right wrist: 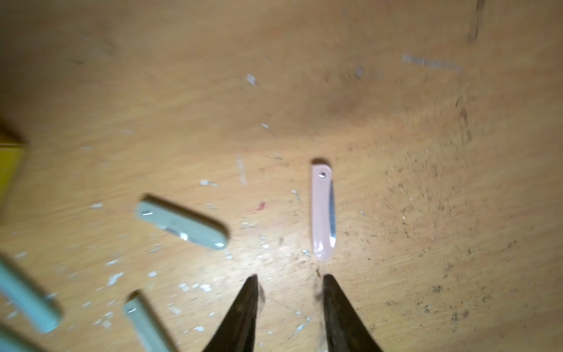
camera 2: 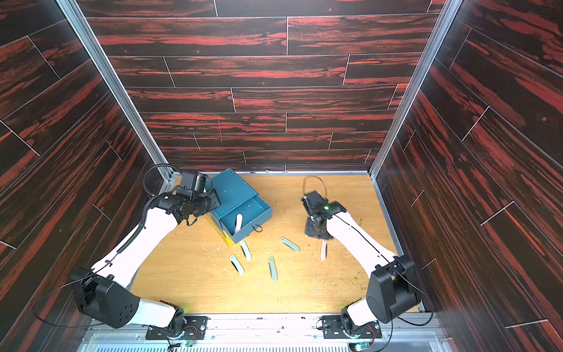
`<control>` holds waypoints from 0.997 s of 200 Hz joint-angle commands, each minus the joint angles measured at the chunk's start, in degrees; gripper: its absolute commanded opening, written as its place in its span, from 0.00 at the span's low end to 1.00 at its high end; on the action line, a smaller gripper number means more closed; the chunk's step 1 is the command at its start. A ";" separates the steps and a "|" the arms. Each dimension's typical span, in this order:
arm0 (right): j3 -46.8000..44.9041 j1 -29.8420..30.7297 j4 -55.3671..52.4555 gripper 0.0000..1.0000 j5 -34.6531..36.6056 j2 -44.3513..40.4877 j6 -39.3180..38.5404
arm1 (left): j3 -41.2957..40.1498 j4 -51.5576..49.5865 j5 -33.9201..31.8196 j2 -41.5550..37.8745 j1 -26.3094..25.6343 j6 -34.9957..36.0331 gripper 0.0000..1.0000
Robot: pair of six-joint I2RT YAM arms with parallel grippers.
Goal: Place the fruit knives into the drawer by color
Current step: Pick up the fruit knife from the center of the board.
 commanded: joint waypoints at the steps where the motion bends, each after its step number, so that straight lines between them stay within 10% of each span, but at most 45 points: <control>1: -4.21 -3.05 4.58 0.39 -5.44 -0.80 0.03 | -0.24 -1.42 0.06 0.02 -0.17 0.24 0.00; 199: -11.57 -11.06 14.10 0.50 -12.85 9.94 -3.93 | -0.31 -1.44 -0.45 0.56 -0.18 0.49 0.00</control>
